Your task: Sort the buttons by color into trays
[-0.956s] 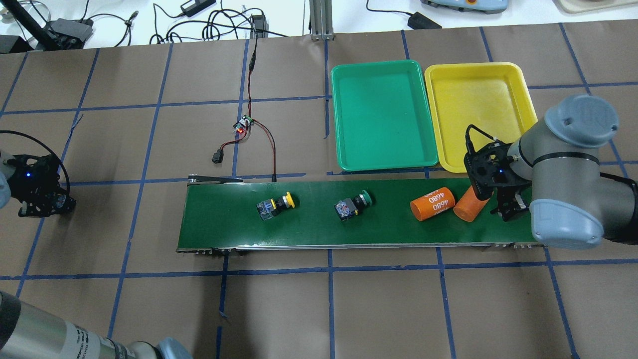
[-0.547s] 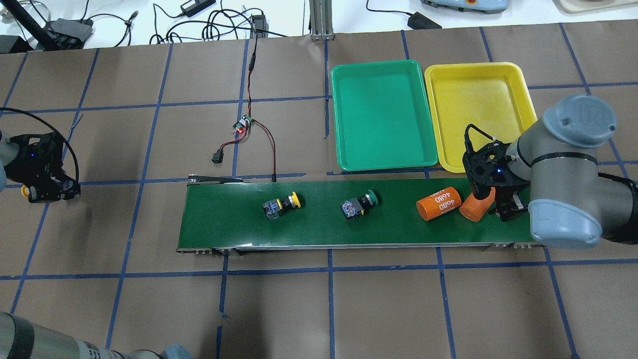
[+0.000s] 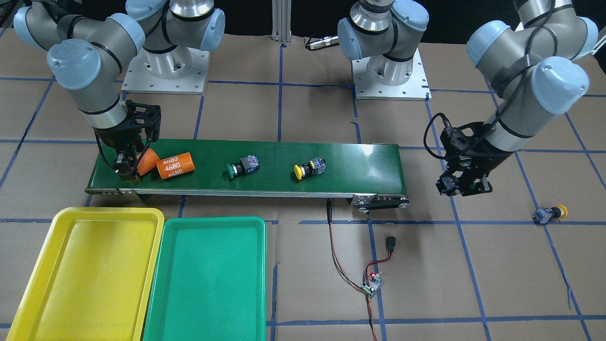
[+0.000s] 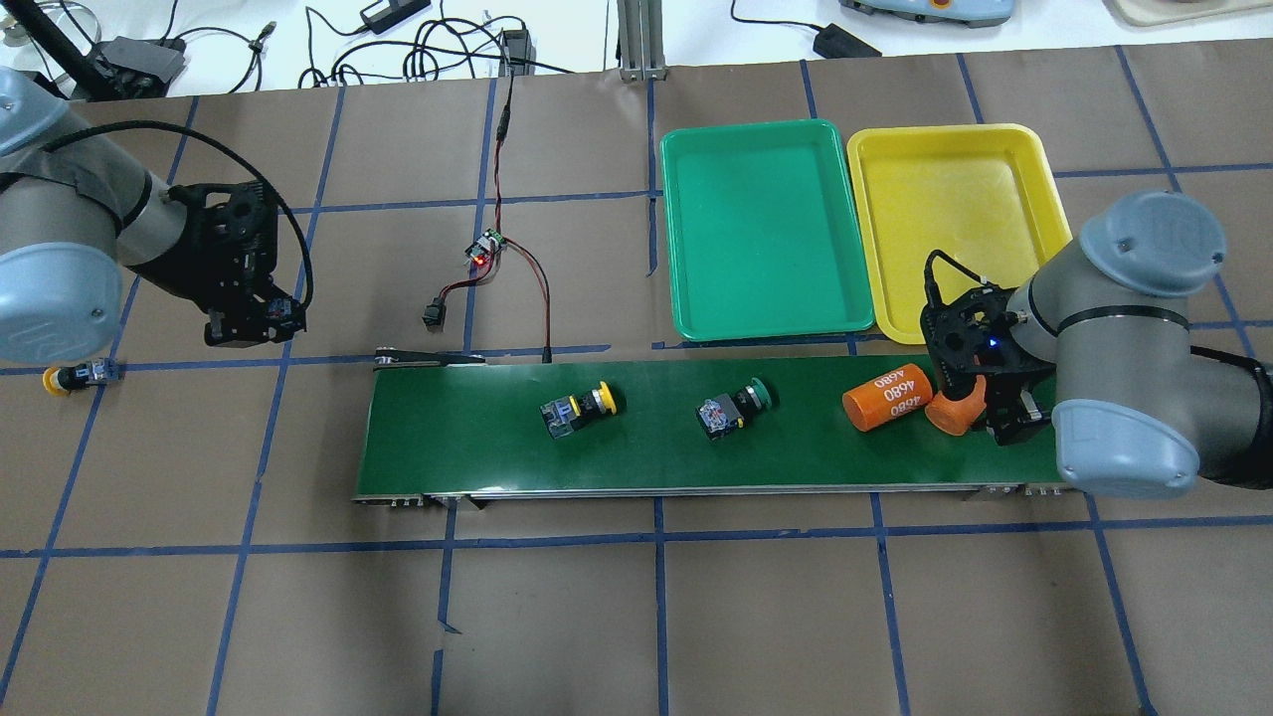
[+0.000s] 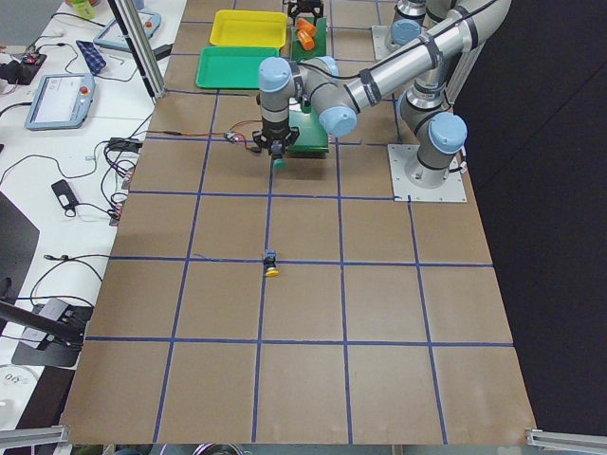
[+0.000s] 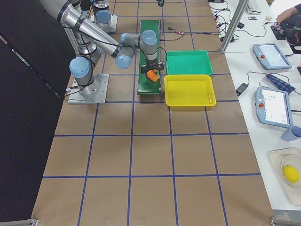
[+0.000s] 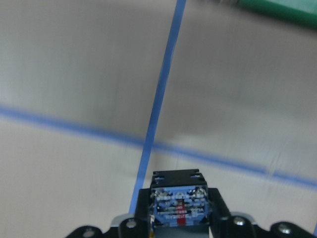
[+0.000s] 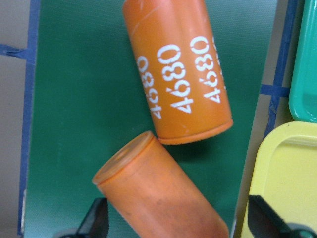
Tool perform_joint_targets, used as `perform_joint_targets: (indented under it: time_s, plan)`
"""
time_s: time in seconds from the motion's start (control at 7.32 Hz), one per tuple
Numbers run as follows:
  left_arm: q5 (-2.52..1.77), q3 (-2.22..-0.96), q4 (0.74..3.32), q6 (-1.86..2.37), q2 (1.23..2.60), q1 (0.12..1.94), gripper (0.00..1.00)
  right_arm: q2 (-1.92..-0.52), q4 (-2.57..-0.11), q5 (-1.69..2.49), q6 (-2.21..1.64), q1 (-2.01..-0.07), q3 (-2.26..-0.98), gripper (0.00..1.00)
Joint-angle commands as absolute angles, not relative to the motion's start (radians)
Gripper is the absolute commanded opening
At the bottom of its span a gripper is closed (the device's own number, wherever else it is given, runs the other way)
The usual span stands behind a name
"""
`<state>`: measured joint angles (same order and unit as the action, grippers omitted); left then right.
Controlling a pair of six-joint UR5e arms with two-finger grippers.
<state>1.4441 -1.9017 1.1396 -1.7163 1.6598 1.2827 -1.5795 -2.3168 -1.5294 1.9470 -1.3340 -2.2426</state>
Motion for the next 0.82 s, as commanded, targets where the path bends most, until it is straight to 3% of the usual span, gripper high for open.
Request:
perform_joint_targets:
  time_s: [0.0,0.14,0.27,0.41,0.55,0.68]
  plan:
    - [1.401,-1.923,1.144,-1.528,1.632,1.473,0.02,-1.58,-2.316,-1.531,1.947,-1.335,-2.244,1.0]
    - [1.399,-1.952,1.14,-1.458,1.628,1.533,0.08,-1.58,-2.316,-1.529,1.947,-1.335,-2.244,1.0]
    - [1.401,-2.006,1.132,-1.451,1.631,1.572,0.23,-1.582,-2.315,-1.529,1.947,-1.335,-2.244,1.0]
    - [1.402,-2.063,1.102,-1.45,1.628,1.583,0.31,-1.582,-2.315,-1.531,1.947,-1.335,-2.246,1.0]
    - [1.401,-2.1,1.085,-1.401,1.629,1.592,0.87,-1.58,-2.313,-1.531,1.947,-1.335,-2.246,1.0]
    - [1.404,-2.092,1.069,-1.385,1.626,1.582,1.0,-1.58,-2.313,-1.531,1.947,-1.335,-2.246,1.0]
